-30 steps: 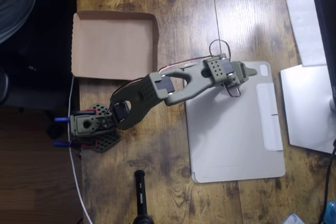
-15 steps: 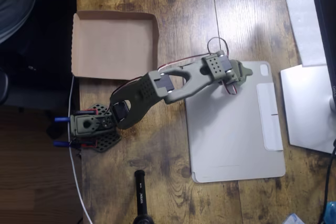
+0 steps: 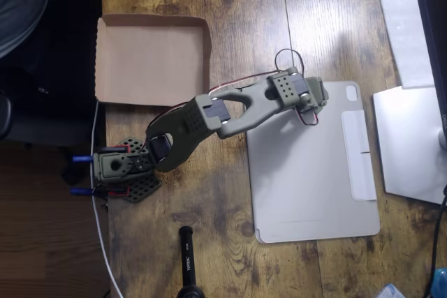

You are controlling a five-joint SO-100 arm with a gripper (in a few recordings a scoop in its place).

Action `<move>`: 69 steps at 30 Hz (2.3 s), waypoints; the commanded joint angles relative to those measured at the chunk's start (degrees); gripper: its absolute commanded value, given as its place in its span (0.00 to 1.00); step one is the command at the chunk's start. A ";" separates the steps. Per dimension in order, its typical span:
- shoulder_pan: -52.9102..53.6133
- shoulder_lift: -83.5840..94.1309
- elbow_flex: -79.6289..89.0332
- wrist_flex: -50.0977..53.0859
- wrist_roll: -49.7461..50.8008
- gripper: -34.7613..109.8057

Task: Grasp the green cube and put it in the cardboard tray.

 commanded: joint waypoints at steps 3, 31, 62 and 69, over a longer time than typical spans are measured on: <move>0.35 2.64 2.64 -1.93 -0.26 0.28; -4.22 25.40 4.83 12.22 -4.75 0.27; -14.68 45.88 8.09 50.54 0.70 0.29; -27.33 48.16 12.13 49.83 4.48 0.29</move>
